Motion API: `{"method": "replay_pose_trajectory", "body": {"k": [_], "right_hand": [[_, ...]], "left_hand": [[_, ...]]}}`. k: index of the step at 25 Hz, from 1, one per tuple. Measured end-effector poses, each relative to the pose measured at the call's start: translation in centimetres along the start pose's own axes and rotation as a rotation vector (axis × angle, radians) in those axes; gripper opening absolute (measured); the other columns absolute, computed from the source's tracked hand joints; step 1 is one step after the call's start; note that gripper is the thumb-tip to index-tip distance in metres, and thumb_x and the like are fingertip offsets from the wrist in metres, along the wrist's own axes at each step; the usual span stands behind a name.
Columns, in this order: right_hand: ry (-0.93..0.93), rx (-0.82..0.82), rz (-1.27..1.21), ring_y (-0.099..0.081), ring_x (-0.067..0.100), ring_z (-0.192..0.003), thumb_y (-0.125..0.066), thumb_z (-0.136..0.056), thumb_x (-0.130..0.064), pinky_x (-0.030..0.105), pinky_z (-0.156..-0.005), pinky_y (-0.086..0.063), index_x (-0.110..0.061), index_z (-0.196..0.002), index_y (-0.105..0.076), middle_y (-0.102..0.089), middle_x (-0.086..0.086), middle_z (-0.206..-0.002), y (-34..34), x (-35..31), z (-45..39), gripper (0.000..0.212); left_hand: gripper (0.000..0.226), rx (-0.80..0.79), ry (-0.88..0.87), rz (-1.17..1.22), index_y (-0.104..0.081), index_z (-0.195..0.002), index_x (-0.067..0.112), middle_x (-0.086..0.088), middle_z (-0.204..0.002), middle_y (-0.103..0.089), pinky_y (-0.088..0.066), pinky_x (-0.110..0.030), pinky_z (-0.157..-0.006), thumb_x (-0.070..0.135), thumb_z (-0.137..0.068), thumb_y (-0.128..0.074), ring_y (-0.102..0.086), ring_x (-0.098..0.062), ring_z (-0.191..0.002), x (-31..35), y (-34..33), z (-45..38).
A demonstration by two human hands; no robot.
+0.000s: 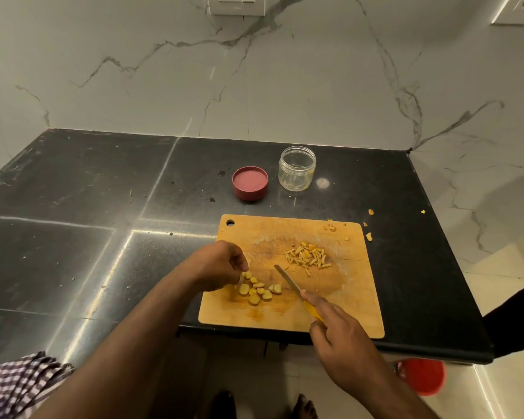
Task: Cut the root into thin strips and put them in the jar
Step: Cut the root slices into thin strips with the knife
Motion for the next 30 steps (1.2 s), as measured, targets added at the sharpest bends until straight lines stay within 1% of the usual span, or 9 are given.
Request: {"method": "replay_pose_trajectory", "body": {"k": [4,7,10,17,21,23,25,28,30], "right_hand": [[-0.036,0.0,0.003,-0.045,-0.012,-0.108,-0.042,-0.102,-0.023,0.0,-0.084,-0.034,-0.041,-0.146,-0.037,-0.044,-0.024,-0.127,0.4,0.8,0.2,0.048],[-0.078,0.069,0.01,-0.042,-0.007,-0.111,-0.043,-0.102,-0.022,0.008,-0.091,-0.035,-0.039,-0.147,-0.036,-0.041,-0.023,-0.128,1.7,1.5,0.3,0.048],[-0.08,0.077,-0.009,-0.042,-0.007,-0.11,-0.043,-0.102,-0.022,0.01,-0.091,-0.035,-0.038,-0.148,-0.036,-0.038,-0.026,-0.124,1.8,1.1,0.4,0.049],[-0.086,0.067,-0.048,-0.05,-0.002,-0.111,-0.043,-0.102,-0.023,0.019,-0.089,-0.046,-0.041,-0.146,-0.037,-0.039,-0.027,-0.125,1.4,0.9,0.5,0.048],[-0.088,0.069,-0.062,-0.052,0.0,-0.107,-0.043,-0.102,-0.023,0.012,-0.08,-0.041,-0.041,-0.146,-0.037,-0.043,-0.024,-0.126,1.4,0.8,0.5,0.048],[-0.094,0.069,-0.063,-0.052,0.001,-0.105,-0.043,-0.102,-0.024,0.009,-0.076,-0.037,-0.041,-0.147,-0.036,-0.045,-0.021,-0.129,1.3,0.8,0.3,0.048],[-0.088,0.063,-0.065,-0.051,0.001,-0.109,-0.042,-0.102,-0.024,0.011,-0.081,-0.039,-0.039,-0.147,-0.035,-0.046,-0.02,-0.13,1.1,0.5,0.2,0.048],[-0.073,0.056,-0.06,-0.049,0.0,-0.114,-0.042,-0.102,-0.023,0.015,-0.09,-0.041,-0.037,-0.148,-0.035,-0.044,-0.021,-0.128,1.0,-0.1,-0.1,0.048],[-0.068,0.068,-0.054,-0.048,0.0,-0.115,-0.042,-0.102,-0.023,0.017,-0.093,-0.042,-0.036,-0.148,-0.035,-0.043,-0.022,-0.127,1.2,-0.4,-0.2,0.048]], "left_hand": [[0.019,0.049,0.007,0.138,-0.07,-0.099,0.017,0.001,-0.082,-0.061,-0.048,-0.024,-0.061,0.0,-0.09,-0.066,-0.057,-0.013,-0.072,0.5,1.0,0.1],[0.024,0.086,-0.039,0.172,-0.068,-0.099,0.022,0.0,-0.092,-0.064,-0.054,-0.03,-0.069,-0.001,-0.091,-0.063,-0.062,-0.016,-0.081,1.7,0.6,-0.3],[0.026,0.131,-0.067,0.12,-0.067,-0.106,0.025,0.007,-0.101,-0.062,-0.054,-0.025,-0.067,0.004,-0.09,-0.068,-0.061,-0.012,-0.091,3.0,-0.4,-1.2],[0.023,0.166,-0.104,0.038,-0.068,-0.108,0.023,0.005,-0.101,-0.067,-0.045,-0.016,-0.063,0.005,-0.094,-0.065,-0.059,-0.007,-0.087,5.0,-1.7,-3.6],[0.029,0.162,-0.07,0.007,-0.068,-0.12,0.024,0.006,-0.113,-0.065,-0.052,-0.018,-0.068,0.01,-0.094,-0.068,-0.061,-0.011,-0.099,3.9,-1.7,-3.9],[0.032,0.14,-0.064,-0.079,-0.068,-0.12,0.023,0.003,-0.114,-0.065,-0.05,-0.017,-0.062,0.01,-0.091,-0.07,-0.061,-0.013,-0.096,3.6,-2.0,-3.8],[0.028,0.166,-0.06,-0.103,-0.07,-0.115,0.022,0.002,-0.113,-0.066,-0.05,-0.018,-0.06,0.008,-0.09,-0.068,-0.062,-0.014,-0.093,3.4,-2.1,-3.8],[0.022,0.203,-0.035,-0.043,-0.071,-0.111,0.021,0.001,-0.109,-0.068,-0.058,-0.028,-0.075,0.014,-0.09,-0.071,-0.063,-0.014,-0.094,3.4,-2.3,-3.6],[0.025,0.205,-0.031,-0.016,-0.07,-0.114,0.021,0.002,-0.11,-0.068,-0.057,-0.028,-0.077,0.017,-0.089,-0.074,-0.062,-0.014,-0.096,3.5,-2.5,-3.7]]}}
Point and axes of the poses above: each hand's wrist, its own z-axis away from the middle knuckle, its own y-axis out of the back of the hand, x = y × z, the point moved 9 cm from there along -z, towards the middle knuckle
